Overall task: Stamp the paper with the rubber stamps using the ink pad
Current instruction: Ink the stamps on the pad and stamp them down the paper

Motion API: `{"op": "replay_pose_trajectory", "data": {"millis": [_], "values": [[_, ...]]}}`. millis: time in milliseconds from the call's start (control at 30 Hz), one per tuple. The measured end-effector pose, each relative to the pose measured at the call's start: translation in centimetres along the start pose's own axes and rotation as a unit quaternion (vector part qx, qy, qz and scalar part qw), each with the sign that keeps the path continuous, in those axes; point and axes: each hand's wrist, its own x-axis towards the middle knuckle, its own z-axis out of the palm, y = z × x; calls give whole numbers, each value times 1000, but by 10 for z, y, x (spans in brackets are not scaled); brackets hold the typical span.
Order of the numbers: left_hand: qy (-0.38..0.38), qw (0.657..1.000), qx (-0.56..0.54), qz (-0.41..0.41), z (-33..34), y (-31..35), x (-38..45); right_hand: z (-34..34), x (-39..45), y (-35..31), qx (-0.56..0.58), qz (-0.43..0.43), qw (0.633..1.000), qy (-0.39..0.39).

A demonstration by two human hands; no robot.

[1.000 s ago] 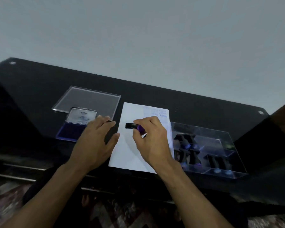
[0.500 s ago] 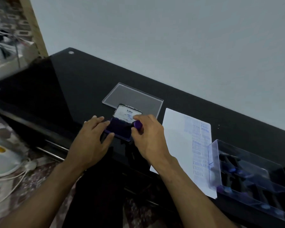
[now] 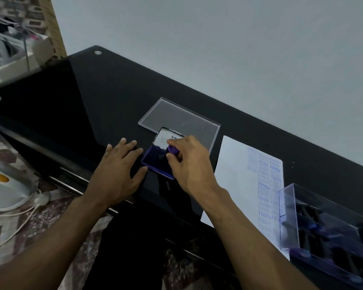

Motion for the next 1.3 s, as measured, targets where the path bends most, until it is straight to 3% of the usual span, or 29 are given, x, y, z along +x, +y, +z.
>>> {"op": "replay_pose_trajectory", "data": {"millis": [1067,1300], "values": [[32,997,76,8,15,-4,-2,9,11,-5,-33,13,997,-64],[28,996,81,6,15,-4,-1,11,6,-3,-17,8,999,-29]]}}
